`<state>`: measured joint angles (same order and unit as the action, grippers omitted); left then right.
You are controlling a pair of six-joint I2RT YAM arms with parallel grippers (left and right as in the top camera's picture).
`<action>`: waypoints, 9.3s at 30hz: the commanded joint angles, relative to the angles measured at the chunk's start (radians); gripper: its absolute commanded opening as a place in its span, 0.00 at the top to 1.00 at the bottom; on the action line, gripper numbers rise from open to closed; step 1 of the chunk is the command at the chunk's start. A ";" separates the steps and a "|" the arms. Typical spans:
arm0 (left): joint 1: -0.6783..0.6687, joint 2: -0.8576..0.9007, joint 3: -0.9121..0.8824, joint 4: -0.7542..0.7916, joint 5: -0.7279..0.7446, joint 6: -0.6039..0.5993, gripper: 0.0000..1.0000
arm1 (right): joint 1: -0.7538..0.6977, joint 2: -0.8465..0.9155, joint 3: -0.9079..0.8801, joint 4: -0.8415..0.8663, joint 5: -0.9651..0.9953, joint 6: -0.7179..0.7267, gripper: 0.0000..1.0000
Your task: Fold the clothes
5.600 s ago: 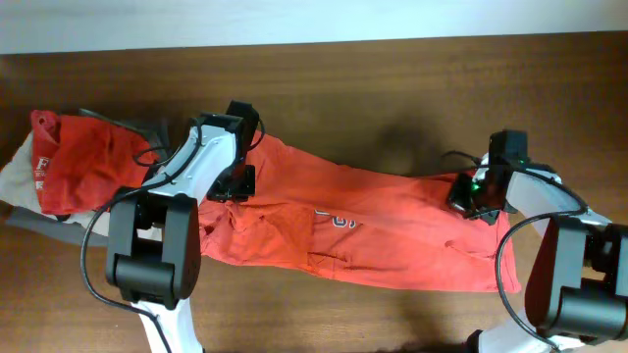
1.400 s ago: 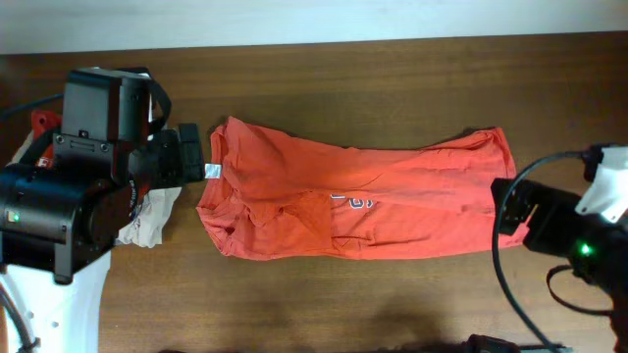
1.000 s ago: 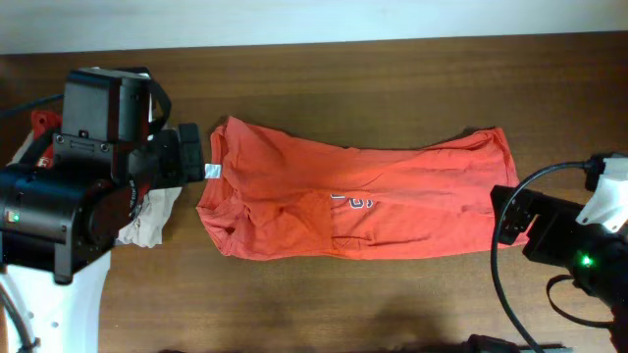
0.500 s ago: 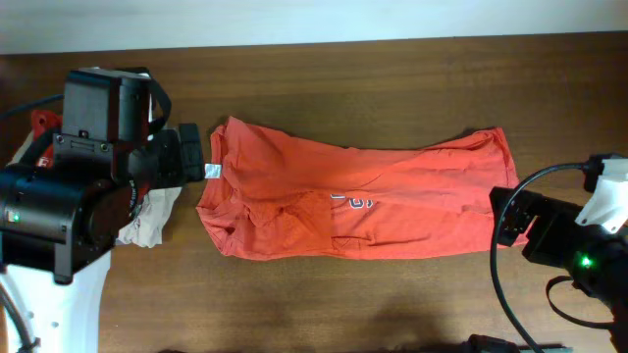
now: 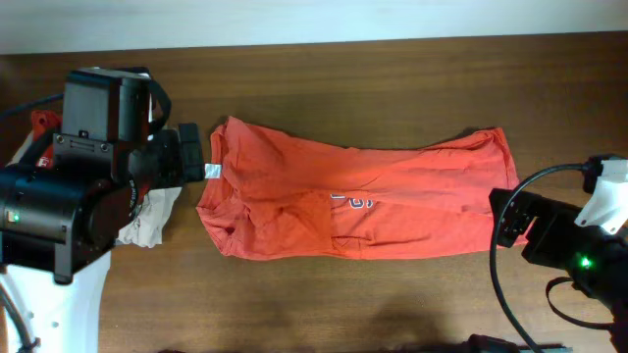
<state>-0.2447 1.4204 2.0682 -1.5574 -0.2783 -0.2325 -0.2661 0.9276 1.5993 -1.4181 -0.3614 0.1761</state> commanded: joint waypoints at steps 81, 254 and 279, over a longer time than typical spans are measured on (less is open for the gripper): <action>0.003 0.004 0.005 0.170 0.110 -0.006 0.01 | -0.125 0.936 0.014 0.543 0.086 -0.119 0.96; -0.002 0.317 -0.085 0.281 0.046 -0.037 0.46 | -0.334 0.937 0.510 0.173 -0.282 -0.251 0.44; 0.200 0.174 -0.691 0.556 0.694 0.317 0.22 | -0.334 0.366 0.510 -0.280 -0.278 -0.116 0.12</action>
<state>-0.1062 1.5646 1.4712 -1.0515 0.2031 -0.0303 -0.6022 1.3182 2.1109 -1.6886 -0.6300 0.0563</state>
